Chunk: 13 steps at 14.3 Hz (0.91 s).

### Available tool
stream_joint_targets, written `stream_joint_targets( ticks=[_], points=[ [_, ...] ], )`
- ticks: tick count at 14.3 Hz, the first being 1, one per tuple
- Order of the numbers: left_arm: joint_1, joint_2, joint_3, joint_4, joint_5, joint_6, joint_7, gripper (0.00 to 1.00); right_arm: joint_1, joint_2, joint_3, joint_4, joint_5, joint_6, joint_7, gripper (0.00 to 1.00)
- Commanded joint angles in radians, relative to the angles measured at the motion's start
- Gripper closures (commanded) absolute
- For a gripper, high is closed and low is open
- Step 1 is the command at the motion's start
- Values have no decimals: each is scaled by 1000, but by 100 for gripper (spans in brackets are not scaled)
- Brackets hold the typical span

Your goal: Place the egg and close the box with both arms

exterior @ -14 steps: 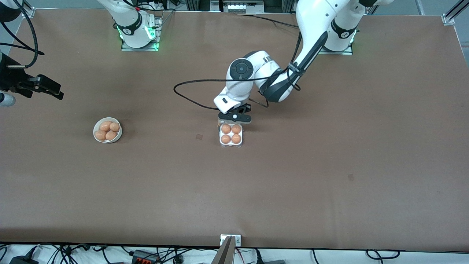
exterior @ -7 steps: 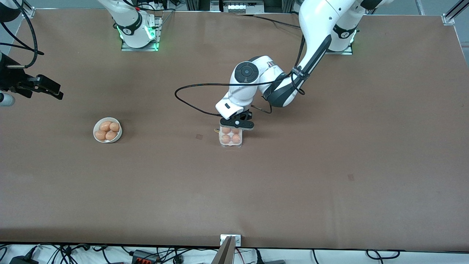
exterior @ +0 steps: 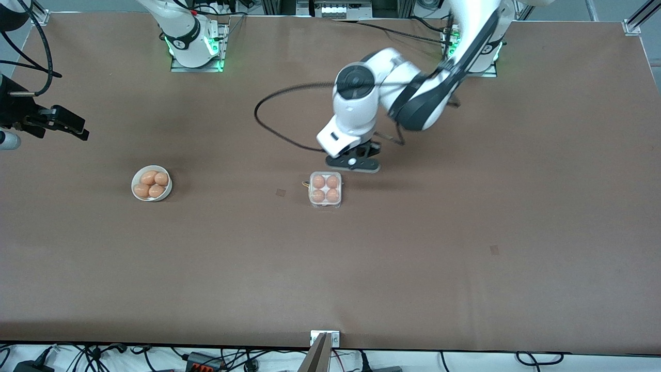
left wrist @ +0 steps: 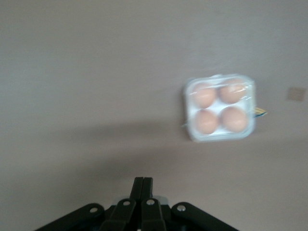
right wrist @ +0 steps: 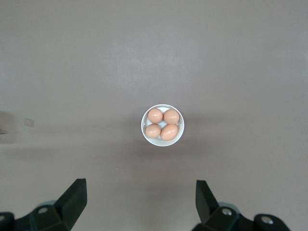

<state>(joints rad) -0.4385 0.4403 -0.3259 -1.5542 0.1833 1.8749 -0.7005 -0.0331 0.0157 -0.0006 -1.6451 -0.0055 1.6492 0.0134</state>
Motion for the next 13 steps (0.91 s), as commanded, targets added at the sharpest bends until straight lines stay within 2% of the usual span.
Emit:
stream_joint_targets(
  ticks=[1, 3, 5, 7, 8, 9, 10, 12, 13],
  points=[
    [64, -93, -15, 18, 8, -168, 96, 99, -18, -17, 18, -16, -10, 9, -12, 0],
    [104, -101, -15, 95, -1, -310, 206, 99, -18, -19, 18, -15, -10, 9, -16, 0],
    [177, -100, -12, 213, -79, -458, 307, 96, -18, -20, 18, -16, -10, 6, -18, 0],
    [285, -101, -13, 273, -132, -555, 415, 86, -18, -19, 18, -16, -10, 4, -18, 0],
    [329, -103, -13, 285, -136, -582, 447, 68, -18, -20, 18, -16, -13, 4, -19, 0],
    [377, -106, -13, 299, -140, -602, 478, 14, -18, -19, 18, -16, -13, 6, -19, 0],
    [424, -114, -15, 304, -165, -608, 501, 0, -18, -19, 18, -16, -13, 6, -18, 0],
    [472, -181, 13, 274, -220, -579, 518, 0, -18, -19, 18, -16, -13, 11, -18, 0],
    [474, -205, 63, 255, -223, -571, 518, 0, -18, -19, 18, -16, -11, 11, -18, 0]
  ],
)
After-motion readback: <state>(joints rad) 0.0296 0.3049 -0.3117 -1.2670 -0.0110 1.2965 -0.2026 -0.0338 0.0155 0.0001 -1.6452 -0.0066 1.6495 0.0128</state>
